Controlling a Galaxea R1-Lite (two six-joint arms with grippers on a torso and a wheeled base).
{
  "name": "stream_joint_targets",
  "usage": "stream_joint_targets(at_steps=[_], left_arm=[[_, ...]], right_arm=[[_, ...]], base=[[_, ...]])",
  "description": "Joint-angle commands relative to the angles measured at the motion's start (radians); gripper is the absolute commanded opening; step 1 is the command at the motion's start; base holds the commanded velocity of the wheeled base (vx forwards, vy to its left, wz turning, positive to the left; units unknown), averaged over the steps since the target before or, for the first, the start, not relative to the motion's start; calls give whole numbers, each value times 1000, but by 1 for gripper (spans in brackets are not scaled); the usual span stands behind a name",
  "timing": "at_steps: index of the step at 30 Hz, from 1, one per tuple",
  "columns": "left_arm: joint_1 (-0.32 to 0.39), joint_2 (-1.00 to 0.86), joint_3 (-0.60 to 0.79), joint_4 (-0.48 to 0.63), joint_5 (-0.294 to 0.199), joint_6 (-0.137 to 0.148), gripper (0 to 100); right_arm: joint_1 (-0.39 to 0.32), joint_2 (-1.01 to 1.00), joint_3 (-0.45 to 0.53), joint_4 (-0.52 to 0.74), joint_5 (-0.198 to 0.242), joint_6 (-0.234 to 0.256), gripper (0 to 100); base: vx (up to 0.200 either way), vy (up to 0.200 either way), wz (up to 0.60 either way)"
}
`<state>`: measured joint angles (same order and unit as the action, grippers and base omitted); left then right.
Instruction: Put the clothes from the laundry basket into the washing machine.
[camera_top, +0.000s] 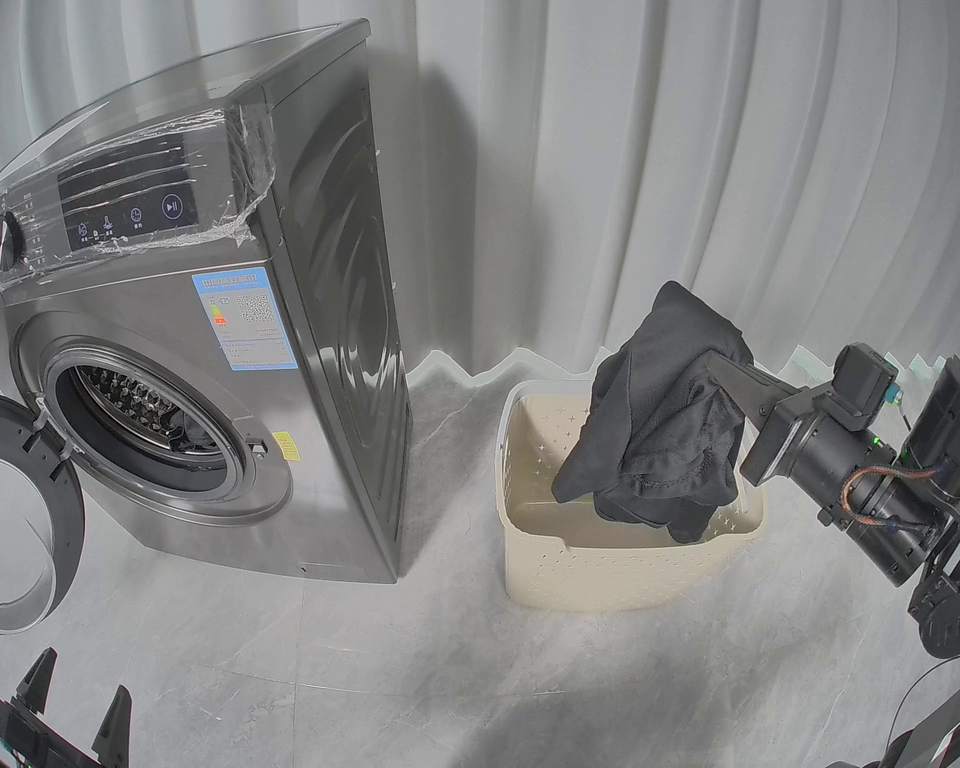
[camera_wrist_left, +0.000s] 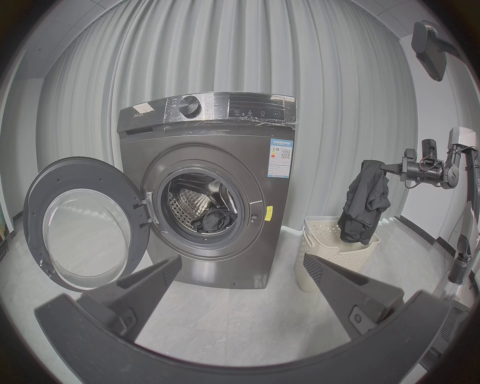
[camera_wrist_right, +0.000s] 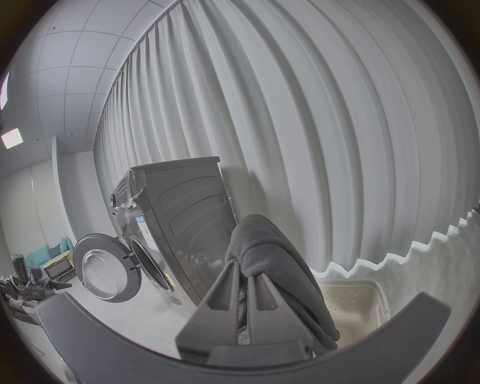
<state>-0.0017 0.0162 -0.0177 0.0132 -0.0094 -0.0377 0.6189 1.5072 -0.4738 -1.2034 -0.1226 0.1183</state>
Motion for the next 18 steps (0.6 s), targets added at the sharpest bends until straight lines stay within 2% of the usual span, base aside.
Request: stream_joint_targets(at_steps=[1, 5, 14, 18], left_arm=[[0, -15, 13, 1, 0, -2, 100], [0, -15, 13, -1, 2, -4, 100], [0, -15, 13, -1, 2, -4, 100], [0, -15, 13, -1, 2, -4, 100]], right_arm=[[2, -27, 6, -2, 0, 3, 0], [2, -22, 9, -5, 3, 9, 0], [4, -18, 9, -7, 6, 12, 0], [2, -12, 3, -13, 4, 15, 0]], base=[[-200, 0, 0], [-200, 0, 0], [0, 0, 0], [0, 200, 0]])
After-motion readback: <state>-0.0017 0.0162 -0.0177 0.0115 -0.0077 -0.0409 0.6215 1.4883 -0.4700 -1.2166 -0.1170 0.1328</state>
